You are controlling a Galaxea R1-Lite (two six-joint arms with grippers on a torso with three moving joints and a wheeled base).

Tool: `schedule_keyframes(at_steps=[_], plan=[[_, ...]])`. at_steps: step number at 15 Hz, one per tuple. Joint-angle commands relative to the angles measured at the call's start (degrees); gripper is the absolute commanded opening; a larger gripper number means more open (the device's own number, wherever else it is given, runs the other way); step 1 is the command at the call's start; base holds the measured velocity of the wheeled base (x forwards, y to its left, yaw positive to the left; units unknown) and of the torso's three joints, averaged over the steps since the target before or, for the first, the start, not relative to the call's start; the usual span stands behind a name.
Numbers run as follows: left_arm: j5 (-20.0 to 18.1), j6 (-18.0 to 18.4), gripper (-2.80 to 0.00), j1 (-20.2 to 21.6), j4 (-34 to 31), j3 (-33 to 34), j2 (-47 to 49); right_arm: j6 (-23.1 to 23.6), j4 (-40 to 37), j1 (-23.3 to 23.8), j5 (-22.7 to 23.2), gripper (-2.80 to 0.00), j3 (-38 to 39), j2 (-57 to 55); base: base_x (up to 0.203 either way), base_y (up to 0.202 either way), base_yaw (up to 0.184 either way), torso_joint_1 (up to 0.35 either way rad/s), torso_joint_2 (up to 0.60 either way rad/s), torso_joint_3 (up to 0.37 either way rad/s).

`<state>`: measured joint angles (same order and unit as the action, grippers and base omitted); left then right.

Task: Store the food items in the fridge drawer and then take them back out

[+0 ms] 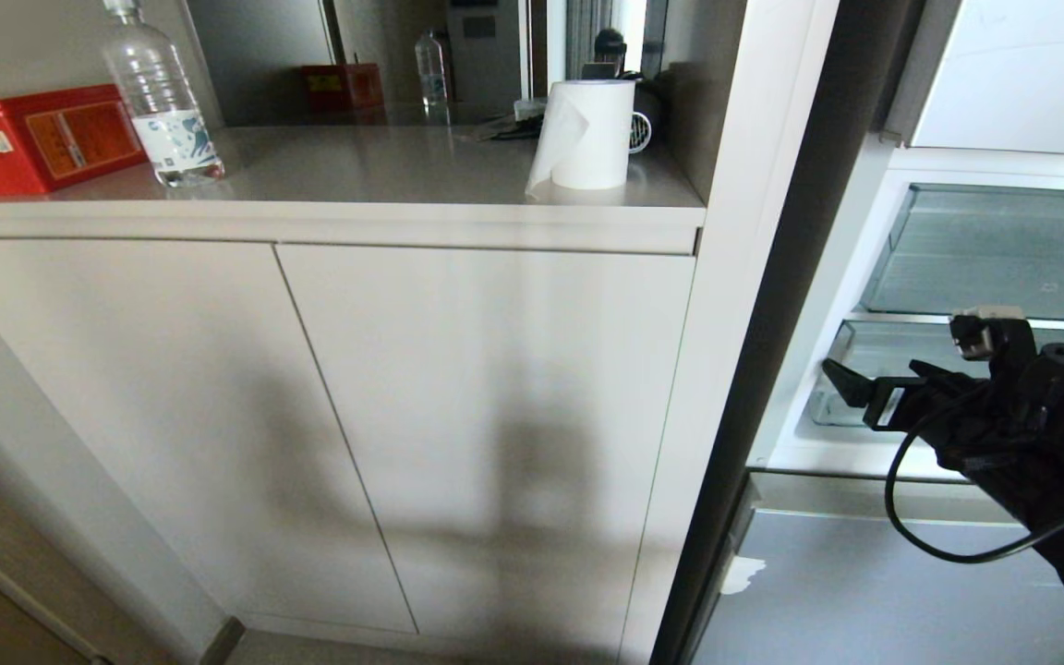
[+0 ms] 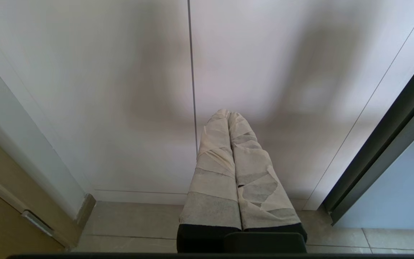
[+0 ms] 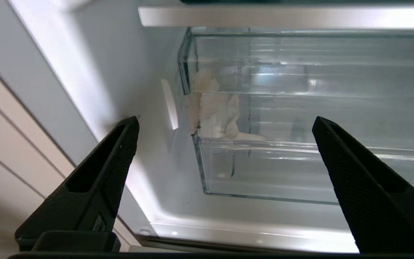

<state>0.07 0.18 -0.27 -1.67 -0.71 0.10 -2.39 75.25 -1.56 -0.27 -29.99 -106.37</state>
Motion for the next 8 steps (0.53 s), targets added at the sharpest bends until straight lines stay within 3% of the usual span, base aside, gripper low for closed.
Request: schedule_keyframes(at_steps=[1, 8], plan=[[0.01, -0.01, -2.8, 0.0, 0.0, 0.0, -0.01, -0.05, 0.42, -0.02, 0.02, 0.0, -0.64, -1.54, 0.0, 0.0, 0.0, 0.0, 0.0, 0.0], [0.01, -0.01, -2.8, 0.0, 0.0, 0.0, -0.01, -0.25, 2.6, -0.02, -1.15, 0.0, -2.19, -3.67, 0.0, 0.0, 0.0, 0.0, 0.0, 0.0]])
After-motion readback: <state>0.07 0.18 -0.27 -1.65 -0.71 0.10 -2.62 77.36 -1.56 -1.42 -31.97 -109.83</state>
